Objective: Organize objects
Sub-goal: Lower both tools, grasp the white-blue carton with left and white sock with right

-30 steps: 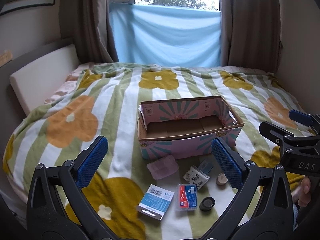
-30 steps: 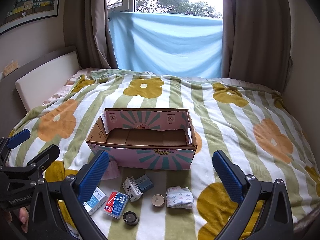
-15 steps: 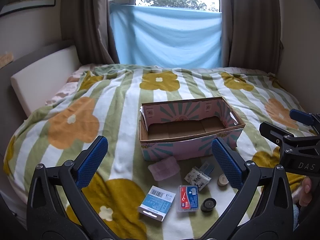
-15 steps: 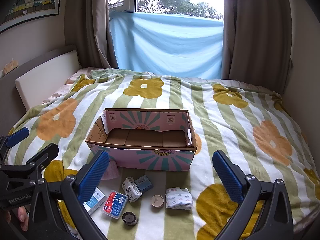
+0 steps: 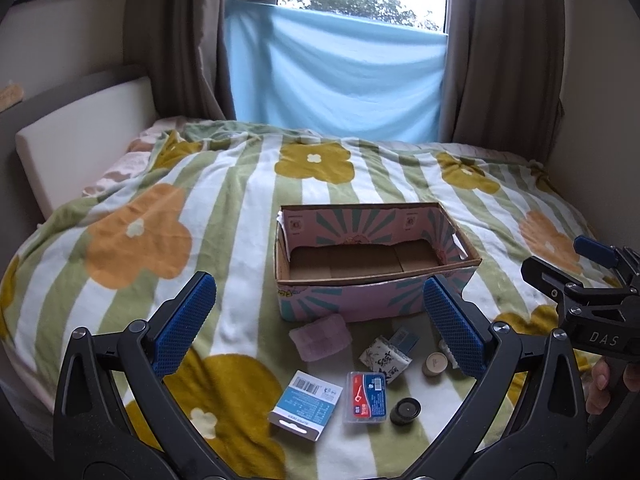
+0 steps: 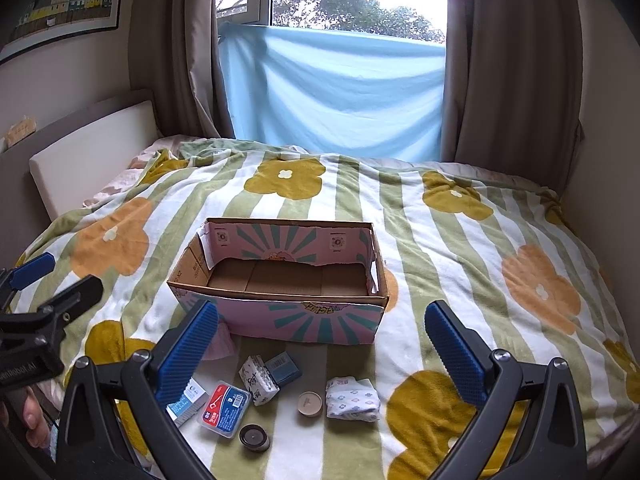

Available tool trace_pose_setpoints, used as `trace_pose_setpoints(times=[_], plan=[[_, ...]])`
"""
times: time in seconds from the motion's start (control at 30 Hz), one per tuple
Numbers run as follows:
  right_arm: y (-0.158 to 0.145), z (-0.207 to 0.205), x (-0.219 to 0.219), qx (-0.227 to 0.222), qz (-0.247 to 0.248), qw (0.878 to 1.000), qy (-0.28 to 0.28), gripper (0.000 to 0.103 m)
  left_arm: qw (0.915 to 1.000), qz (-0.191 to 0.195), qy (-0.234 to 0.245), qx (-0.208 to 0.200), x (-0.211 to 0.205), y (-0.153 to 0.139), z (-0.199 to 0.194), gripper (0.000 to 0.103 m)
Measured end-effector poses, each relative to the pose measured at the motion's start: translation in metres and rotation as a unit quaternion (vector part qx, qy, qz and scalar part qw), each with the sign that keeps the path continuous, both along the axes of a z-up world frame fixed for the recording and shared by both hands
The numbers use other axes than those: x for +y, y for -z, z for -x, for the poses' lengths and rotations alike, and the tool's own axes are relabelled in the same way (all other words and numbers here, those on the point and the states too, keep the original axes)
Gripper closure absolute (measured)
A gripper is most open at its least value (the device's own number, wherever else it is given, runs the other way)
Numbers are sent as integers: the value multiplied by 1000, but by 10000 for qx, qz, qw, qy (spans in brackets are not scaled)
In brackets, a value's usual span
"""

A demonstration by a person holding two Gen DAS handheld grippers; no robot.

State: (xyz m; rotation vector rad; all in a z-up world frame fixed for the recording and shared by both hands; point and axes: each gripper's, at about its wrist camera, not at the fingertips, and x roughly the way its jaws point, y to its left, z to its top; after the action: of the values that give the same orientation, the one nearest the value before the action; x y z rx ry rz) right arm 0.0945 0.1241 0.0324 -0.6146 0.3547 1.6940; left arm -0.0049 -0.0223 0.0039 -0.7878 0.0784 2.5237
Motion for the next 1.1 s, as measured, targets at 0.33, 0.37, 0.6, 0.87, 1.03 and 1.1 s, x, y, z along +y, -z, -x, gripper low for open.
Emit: trace_pose_setpoints(times=[0.33,0.37,0.6,0.87,1.03,1.1], plan=[[-12,-23,16,63,161,9997,-193,0,9924,1091,529,-218,-1,25,20,0],[-9,-26,20,4,224,9996,-170,1,9902,1205,621,-324,-1,36,21,0],[46,-43,45,-157,1165,9928,-247,0,9645,2182,1124,-977,11,118,26,0],[124,-56,66,-217,2235,9743,-161,1,9415,2472,1484,-1743,20,177,34,0],[154,-56,73,-474,2532,9662,-129,1,9321,2665,1618,-1846,28,198,35,0],[166,-57,77,-542,2631,9632,-93,1,9293,2651,1680,-1948,31,205,36,0]])
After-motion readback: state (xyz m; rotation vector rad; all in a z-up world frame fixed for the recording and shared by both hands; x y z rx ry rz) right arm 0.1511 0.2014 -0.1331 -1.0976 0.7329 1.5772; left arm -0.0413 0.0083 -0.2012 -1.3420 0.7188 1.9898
